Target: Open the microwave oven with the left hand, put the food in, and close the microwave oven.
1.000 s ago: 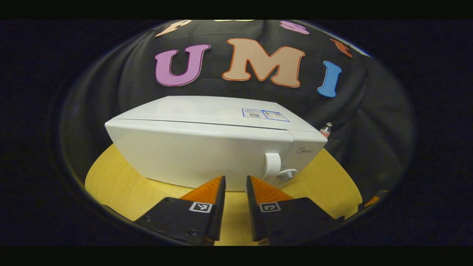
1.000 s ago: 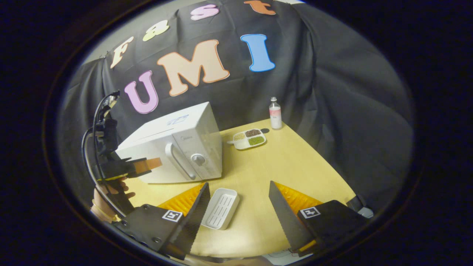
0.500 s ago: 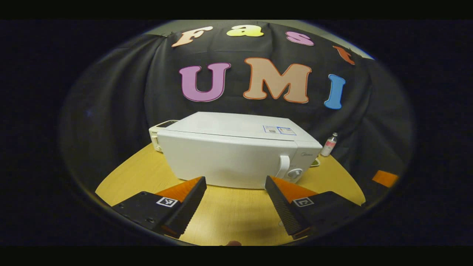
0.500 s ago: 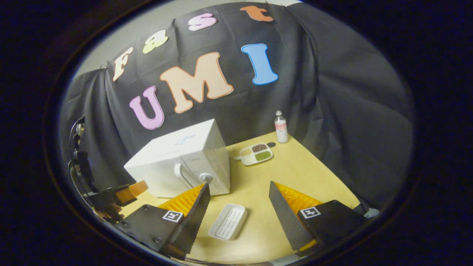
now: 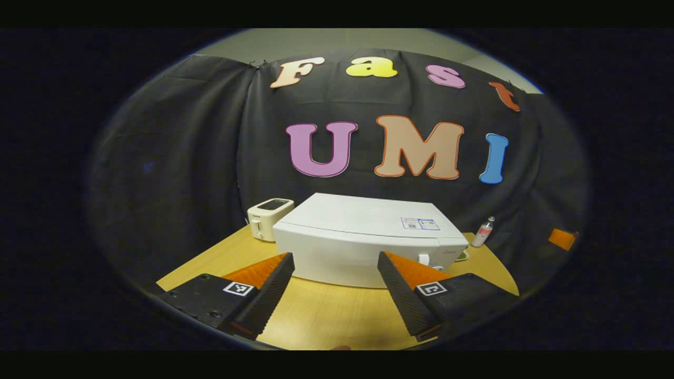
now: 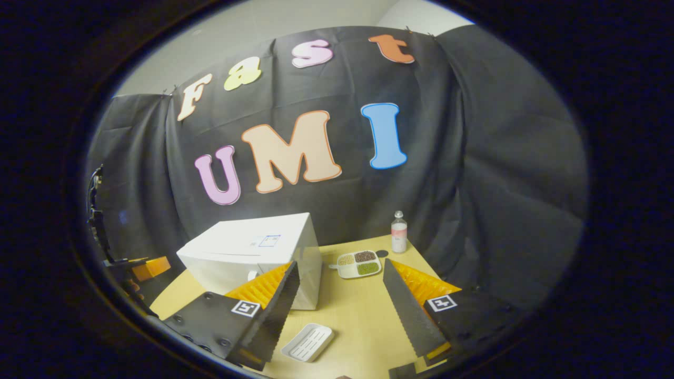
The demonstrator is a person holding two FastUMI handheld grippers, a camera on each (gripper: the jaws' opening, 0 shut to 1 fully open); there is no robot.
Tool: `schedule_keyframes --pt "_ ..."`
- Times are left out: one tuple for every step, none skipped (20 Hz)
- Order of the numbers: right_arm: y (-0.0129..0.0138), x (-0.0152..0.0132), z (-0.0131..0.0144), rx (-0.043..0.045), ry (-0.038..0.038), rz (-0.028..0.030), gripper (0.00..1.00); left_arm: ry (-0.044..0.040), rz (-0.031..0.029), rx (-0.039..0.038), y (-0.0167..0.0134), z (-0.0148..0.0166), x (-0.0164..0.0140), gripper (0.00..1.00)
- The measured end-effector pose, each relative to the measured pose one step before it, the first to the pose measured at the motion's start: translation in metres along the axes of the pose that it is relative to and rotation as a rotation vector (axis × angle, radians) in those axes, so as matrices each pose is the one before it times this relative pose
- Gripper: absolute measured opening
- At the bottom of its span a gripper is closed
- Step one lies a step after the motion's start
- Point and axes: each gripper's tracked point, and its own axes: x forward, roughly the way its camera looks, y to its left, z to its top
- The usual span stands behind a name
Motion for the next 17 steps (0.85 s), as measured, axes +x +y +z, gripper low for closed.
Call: schedule_keyframes --pt "0.00162 -0.00246 0.00655 -0.01024 -0.00938 0.00967 0.89 -0.01109 -0.00300 0.01069 -0.00155 0.00348 -0.00276 0.94" --pt "0.00318 -0.00275 0.00585 -0.00368 -0.00690 0.00731 0.89 -0.00705 -0.00545 0.00925 -0.00180 0.00176 -0.00239 0.96" --pt "0.00439 -0.00318 0.00466 0.00140 -0.00607 0.01545 0.89 -0.00097 -0.00447 0.01253 -0.00260 -0.00171 -0.00126 0.96" --pt "0.00383 -0.00336 0.00298 0.00186 -0.00751 0.01057 0.89 0.00438 0.00183 0.01434 -0.00056 -0.00157 -0.00044 0.96" --pt "0.00271 -0.00218 0.00300 -0.00120 -0.00872 0.00704 0.89 0.00431 -0.00011 0.00720 -0.00083 -0.00145 -0.00155 0.96" --pt "0.00249 -0.00172 0.00182 -0.00483 -0.00617 0.01230 0.89 0.00138 -0.00427 -0.00044 -0.00139 0.00005 -0.00158 0.96" --pt "0.00250 -0.00178 0.00009 -0.00270 -0.00759 0.00961 0.89 0.00058 -0.00625 -0.00592 -0.00253 -0.00019 -0.00088 0.96" --pt "0.00128 -0.00301 -0.00241 -0.00069 0.00701 0.00998 0.89 0.00146 -0.00148 -0.00272 -0.00167 -0.00061 -0.00127 0.96" --pt "0.00101 -0.00161 -0.00322 -0.00050 0.01124 0.00885 0.89 0.00158 0.00306 0.00319 -0.00056 -0.00100 -0.00129 0.96" --pt "-0.00193 0.00105 -0.00333 -0.00309 0.01116 0.00204 0.89 0.00074 0.00660 0.00659 0.00149 -0.00074 -0.00018 0.96" --pt "-0.00080 -0.00092 -0.00181 -0.00498 0.01018 0.00120 0.89 0.00115 0.00347 0.00606 0.00113 -0.00046 -0.00096 0.99" --pt "-0.00069 0.00019 -0.00225 -0.00417 0.00437 0.00214 0.89 0.00183 0.00208 0.00272 0.00035 -0.00059 -0.00096 0.96" --pt "0.00033 0.00022 -0.00039 -0.00291 0.00075 0.00302 0.89 -0.00038 -0.00060 -0.00045 -0.00130 -0.00096 -0.00117 0.99" --pt "0.00088 -0.00078 -0.00128 -0.00085 0.00080 0.00475 0.89 0.00554 -0.00052 -0.00054 -0.00073 -0.00155 -0.00049 0.99" --pt "0.00221 -0.00039 0.00018 0.00115 -0.00088 0.00553 0.89 0.00534 0.00345 0.00320 -0.00030 -0.00343 -0.00117 0.96" --pt "0.00054 -0.00016 0.00089 0.00166 0.00119 0.00419 0.89 0.00089 0.00449 0.00501 0.00111 -0.00106 -0.00036 0.96" --pt "0.00090 -0.00016 -0.00013 0.00217 0.00146 0.00293 0.89 0.00176 0.00157 0.00623 -0.00081 -0.00090 -0.00073 0.96"
